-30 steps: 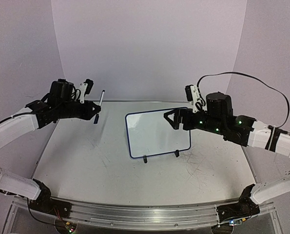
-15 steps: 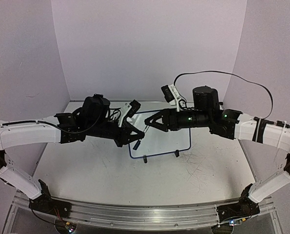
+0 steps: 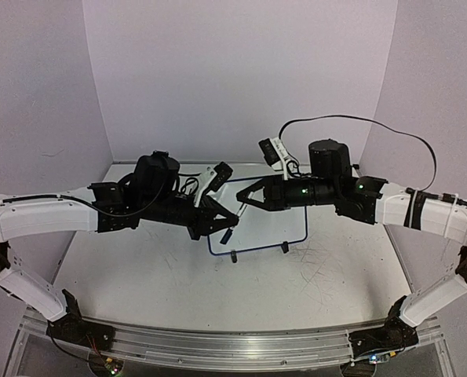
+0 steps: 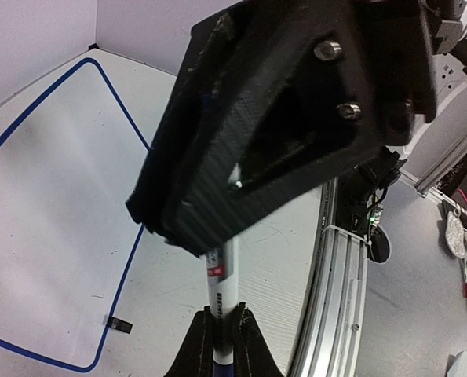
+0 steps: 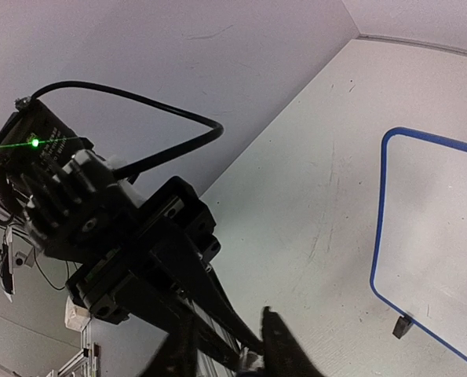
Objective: Write a sentence on the whiteboard
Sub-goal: Pass from the right arm to the left, then pass from the left arm to the right
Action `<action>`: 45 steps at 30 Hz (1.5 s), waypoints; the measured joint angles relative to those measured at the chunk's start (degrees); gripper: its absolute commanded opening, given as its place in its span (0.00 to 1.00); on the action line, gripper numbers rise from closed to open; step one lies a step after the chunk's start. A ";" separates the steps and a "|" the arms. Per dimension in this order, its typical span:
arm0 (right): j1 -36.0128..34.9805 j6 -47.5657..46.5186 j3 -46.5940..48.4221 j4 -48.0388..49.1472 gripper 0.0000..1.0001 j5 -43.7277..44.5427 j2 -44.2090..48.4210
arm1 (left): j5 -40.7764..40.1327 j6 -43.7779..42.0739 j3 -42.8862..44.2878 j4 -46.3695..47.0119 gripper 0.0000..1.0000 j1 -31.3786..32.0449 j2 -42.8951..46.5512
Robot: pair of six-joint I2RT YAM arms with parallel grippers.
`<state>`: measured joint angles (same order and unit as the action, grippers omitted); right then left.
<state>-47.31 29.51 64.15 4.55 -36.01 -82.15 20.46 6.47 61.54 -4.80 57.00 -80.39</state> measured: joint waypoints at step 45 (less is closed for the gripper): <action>0.51 -5.46 -10.74 15.60 0.00 -4.56 15.10 | 24.88 12.75 -2.60 12.18 0.09 -1.70 -0.73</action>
<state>-46.79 24.05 53.40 20.14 -40.57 -67.05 45.34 19.22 58.94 7.39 55.30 -81.12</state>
